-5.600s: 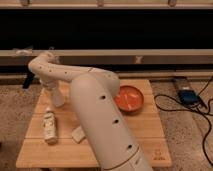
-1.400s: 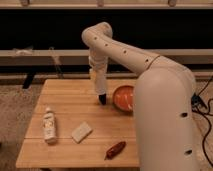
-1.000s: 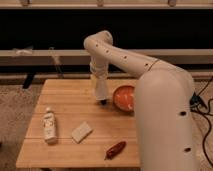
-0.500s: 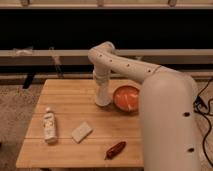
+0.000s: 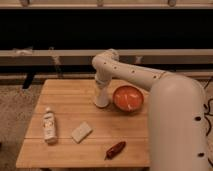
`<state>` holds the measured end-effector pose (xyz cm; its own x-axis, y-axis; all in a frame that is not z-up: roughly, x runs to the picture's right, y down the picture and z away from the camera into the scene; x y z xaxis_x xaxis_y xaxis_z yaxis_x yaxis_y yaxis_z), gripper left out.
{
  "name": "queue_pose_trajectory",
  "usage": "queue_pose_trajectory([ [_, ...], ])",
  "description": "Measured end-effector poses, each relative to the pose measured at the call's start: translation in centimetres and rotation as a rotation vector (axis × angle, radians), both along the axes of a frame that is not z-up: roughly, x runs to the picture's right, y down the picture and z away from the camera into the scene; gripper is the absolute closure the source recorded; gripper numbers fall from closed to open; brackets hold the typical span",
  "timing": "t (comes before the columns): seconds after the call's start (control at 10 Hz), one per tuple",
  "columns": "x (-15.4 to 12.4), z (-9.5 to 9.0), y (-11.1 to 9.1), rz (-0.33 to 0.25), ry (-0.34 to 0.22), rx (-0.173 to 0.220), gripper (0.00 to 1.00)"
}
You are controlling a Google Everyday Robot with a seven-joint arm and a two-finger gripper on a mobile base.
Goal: Place the ceramic cup over the eraser
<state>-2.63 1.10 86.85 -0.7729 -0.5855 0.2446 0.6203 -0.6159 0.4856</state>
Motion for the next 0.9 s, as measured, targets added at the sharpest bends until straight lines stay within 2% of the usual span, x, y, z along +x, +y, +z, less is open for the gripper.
queue_pose_trajectory([
  [0.2, -1.0, 0.3, -0.3, -0.019, -0.036, 0.026, 0.2],
  [0.5, -1.9, 0.3, -1.1, -0.058, -0.06, 0.052, 0.2],
  [0.7, -2.6, -0.8, -2.9, -0.098, -0.085, 0.067, 0.2],
  [0.8, -3.3, -2.0, -4.5, -0.132, -0.113, 0.06, 0.2],
  [0.9, -4.0, -2.6, -4.9, -0.155, -0.13, 0.046, 0.2],
])
